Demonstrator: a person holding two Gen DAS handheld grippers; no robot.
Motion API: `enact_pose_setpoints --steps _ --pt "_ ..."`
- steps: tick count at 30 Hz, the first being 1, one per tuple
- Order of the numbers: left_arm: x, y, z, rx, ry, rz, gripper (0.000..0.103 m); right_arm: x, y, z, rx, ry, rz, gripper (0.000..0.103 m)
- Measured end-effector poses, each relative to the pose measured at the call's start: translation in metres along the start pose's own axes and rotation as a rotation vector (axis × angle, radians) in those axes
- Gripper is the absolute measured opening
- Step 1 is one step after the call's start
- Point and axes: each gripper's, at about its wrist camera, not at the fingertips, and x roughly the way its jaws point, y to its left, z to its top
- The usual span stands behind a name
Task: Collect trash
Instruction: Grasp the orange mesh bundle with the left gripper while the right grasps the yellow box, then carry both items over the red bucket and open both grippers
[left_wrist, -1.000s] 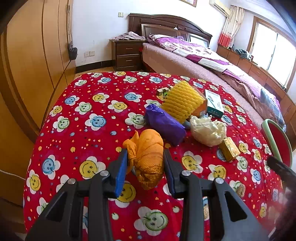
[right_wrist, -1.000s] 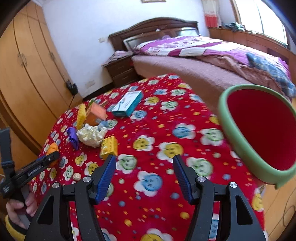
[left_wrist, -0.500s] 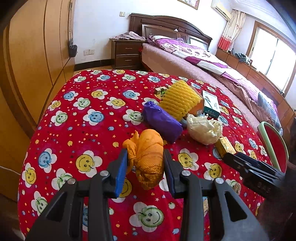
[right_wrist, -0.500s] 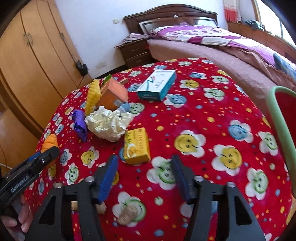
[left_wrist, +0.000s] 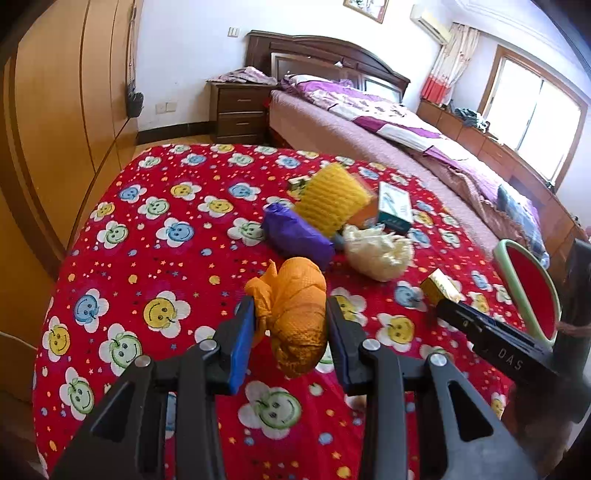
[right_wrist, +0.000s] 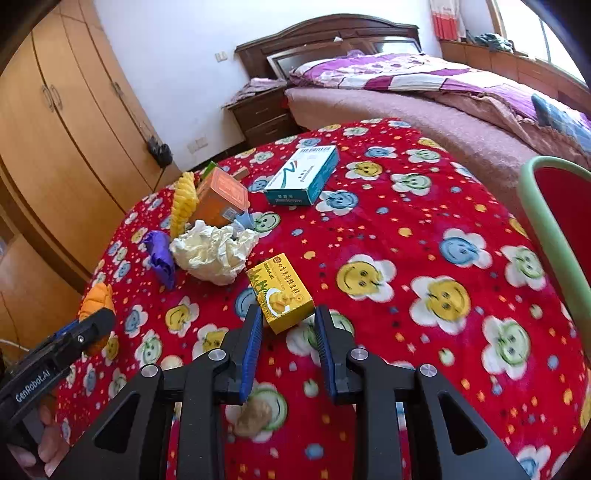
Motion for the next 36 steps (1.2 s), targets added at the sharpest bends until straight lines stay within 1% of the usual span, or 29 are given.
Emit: enact_pose_setpoints --steps 3,7,15,19,27,36 --pt "-0.01 -0.006 -0.001 0.009 -0.007 -0.025 0.038 -0.018 -0.002 -0.005 0.003 -0.031 -0.018 0.029" --pt "-0.025 -0.019 -0.001 0.034 -0.024 -0.063 0.038 -0.046 -0.01 -0.011 0.011 -0.084 -0.079 0.029" --pt "-0.048 -0.052 -0.001 0.1 -0.054 -0.127 0.038 -0.094 -0.04 -0.017 0.069 -0.177 -0.171 0.029" --pt "-0.053 -0.068 0.0 0.133 -0.057 -0.155 0.038 -0.108 -0.055 -0.019 0.09 -0.214 -0.213 0.029" --pt "-0.047 -0.105 -0.002 0.211 -0.035 -0.199 0.038 -0.127 -0.094 -0.018 0.167 -0.244 -0.277 0.029" --pt "-0.026 -0.154 0.003 0.271 0.016 -0.254 0.038 -0.146 -0.142 -0.022 0.256 -0.267 -0.351 0.029"
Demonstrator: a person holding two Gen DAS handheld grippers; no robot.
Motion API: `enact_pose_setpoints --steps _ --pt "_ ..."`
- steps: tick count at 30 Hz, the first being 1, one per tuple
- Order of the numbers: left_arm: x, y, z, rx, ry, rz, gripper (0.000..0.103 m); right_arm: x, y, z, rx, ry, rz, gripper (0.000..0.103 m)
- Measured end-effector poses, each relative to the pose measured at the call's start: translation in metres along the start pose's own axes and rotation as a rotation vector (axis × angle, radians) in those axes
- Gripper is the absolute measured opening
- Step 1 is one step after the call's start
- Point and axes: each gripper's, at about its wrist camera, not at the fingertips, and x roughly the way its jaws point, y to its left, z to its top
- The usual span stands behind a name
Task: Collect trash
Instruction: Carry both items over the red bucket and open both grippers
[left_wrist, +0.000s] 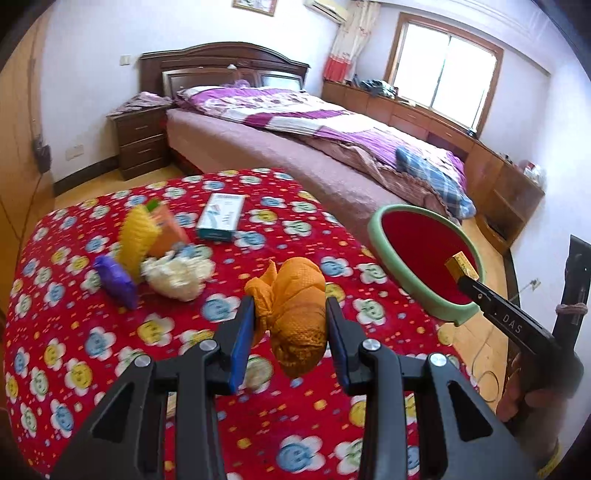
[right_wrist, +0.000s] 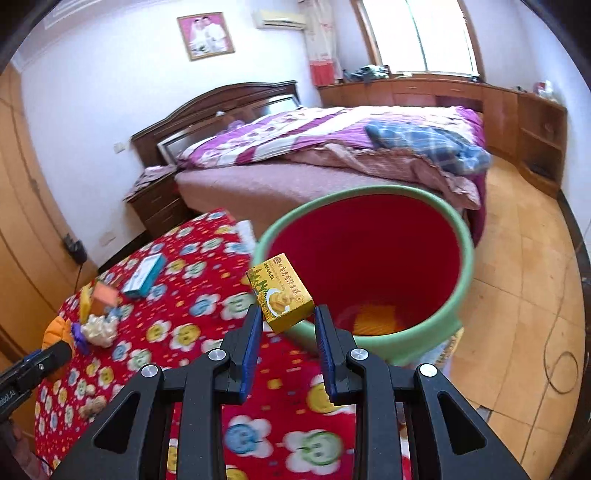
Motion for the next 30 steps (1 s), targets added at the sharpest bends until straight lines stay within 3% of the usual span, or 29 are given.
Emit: enact_pose_setpoints --steps 19,30 --pt "0.065 -0.115 0.033 0.19 0.052 -0.169 0.038 0.01 -0.085 0.011 0.125 -0.011 -0.071 0.029" --pt "0.131 -0.156 0.045 0.255 0.11 -0.148 0.038 0.023 -0.105 0.018 0.118 0.009 -0.074 0.029"
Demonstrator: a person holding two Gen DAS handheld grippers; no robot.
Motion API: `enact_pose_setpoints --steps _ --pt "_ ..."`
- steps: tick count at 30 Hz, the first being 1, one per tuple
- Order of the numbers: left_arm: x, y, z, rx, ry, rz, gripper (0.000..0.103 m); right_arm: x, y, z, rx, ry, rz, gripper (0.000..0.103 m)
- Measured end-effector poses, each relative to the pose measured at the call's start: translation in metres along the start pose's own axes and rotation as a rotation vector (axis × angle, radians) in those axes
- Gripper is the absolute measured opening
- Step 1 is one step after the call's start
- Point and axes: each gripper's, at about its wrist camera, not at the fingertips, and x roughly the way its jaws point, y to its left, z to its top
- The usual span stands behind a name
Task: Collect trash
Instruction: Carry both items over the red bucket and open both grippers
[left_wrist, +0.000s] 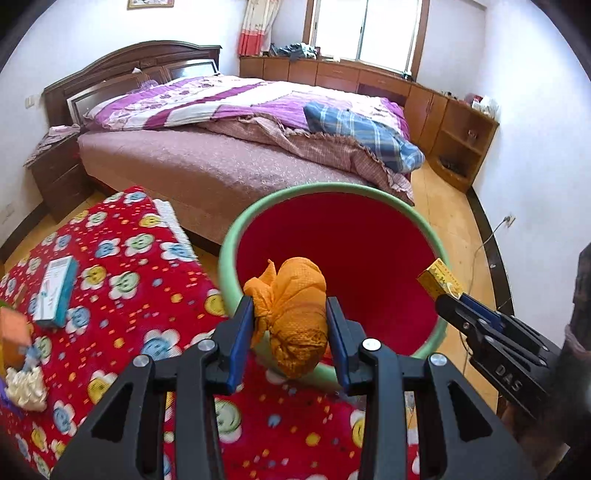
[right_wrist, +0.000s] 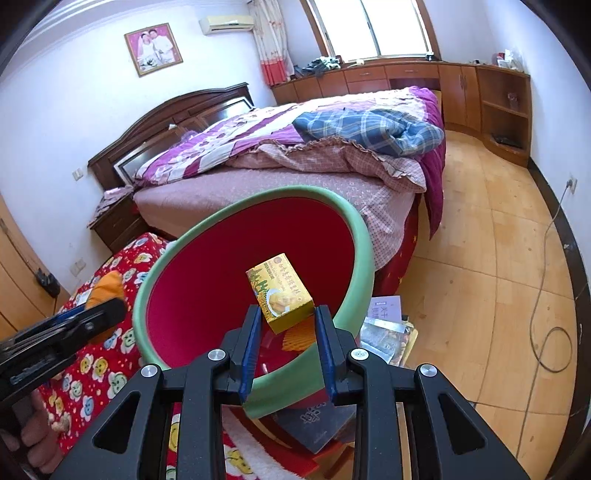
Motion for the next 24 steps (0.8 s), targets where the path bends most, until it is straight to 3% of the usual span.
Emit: enact_pose_setpoints --steps 4,9,24 --pt "0.015 -0.006 0.003 -0.021 0.027 0.01 0.039 0.001 -0.005 0.003 0.008 -0.007 0.008 0.03" --pt "0.022 -0.009 0.004 -0.051 0.05 0.009 0.047 0.005 -0.007 0.003 0.007 0.006 0.031 0.031" --pt "0.012 -0.002 0.002 -0.119 0.038 -0.013 0.058 -0.007 -0.004 0.003 0.013 -0.014 0.068 0.031"
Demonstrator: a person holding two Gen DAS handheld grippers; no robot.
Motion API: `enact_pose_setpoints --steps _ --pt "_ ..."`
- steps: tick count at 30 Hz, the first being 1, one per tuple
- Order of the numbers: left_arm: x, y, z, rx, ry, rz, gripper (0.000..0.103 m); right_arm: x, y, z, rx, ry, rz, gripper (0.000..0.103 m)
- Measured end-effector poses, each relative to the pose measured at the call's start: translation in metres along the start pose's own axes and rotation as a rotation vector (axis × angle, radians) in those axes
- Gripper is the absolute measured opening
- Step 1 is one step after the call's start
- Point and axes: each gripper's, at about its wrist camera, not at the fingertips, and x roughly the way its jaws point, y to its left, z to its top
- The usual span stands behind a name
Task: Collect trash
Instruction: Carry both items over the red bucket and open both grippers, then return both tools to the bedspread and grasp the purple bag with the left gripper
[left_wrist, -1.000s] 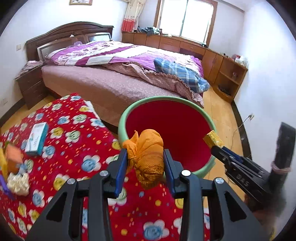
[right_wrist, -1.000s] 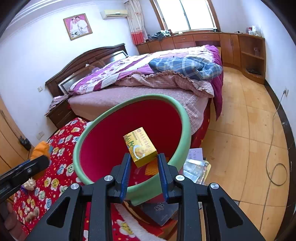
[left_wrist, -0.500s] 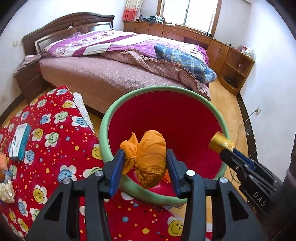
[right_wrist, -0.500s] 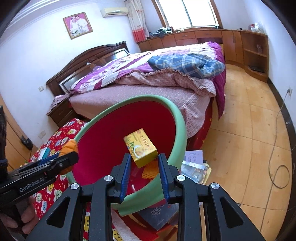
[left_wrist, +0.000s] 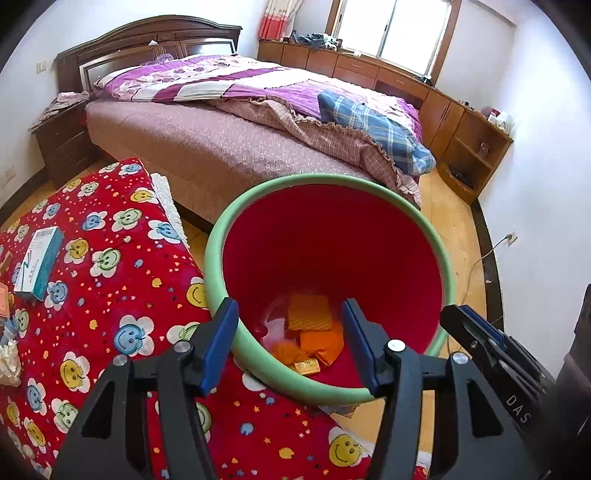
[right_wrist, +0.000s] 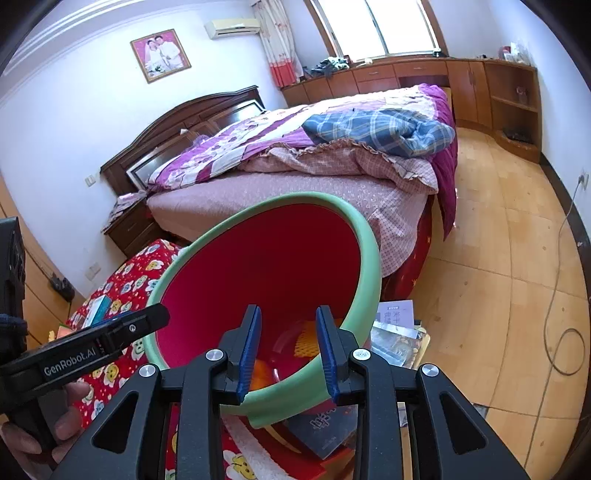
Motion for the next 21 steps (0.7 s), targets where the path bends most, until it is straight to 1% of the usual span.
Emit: enact_pose_setpoints --steps 2,5,9,15,21 --pt "-0.008 0.0 -0.001 0.003 -0.016 -0.001 0.058 -0.006 0.003 0.0 -0.005 -0.009 0.007 0.032" --pt "-0.023 0.002 -0.002 0.013 -0.039 0.009 0.058 -0.015 0.009 0.001 -0.012 -0.029 0.017 0.039" --pt "-0.044 0.009 -0.008 0.014 -0.065 0.024 0.058 -0.026 0.018 -0.002 -0.008 -0.042 0.035 0.046" --pt "-0.075 0.031 -0.021 -0.017 -0.085 0.054 0.058 -0.033 0.041 -0.013 -0.022 -0.025 0.069 0.047" --pt "-0.103 0.066 -0.035 -0.084 -0.111 0.107 0.058 -0.036 0.068 -0.022 -0.058 -0.006 0.11 0.049"
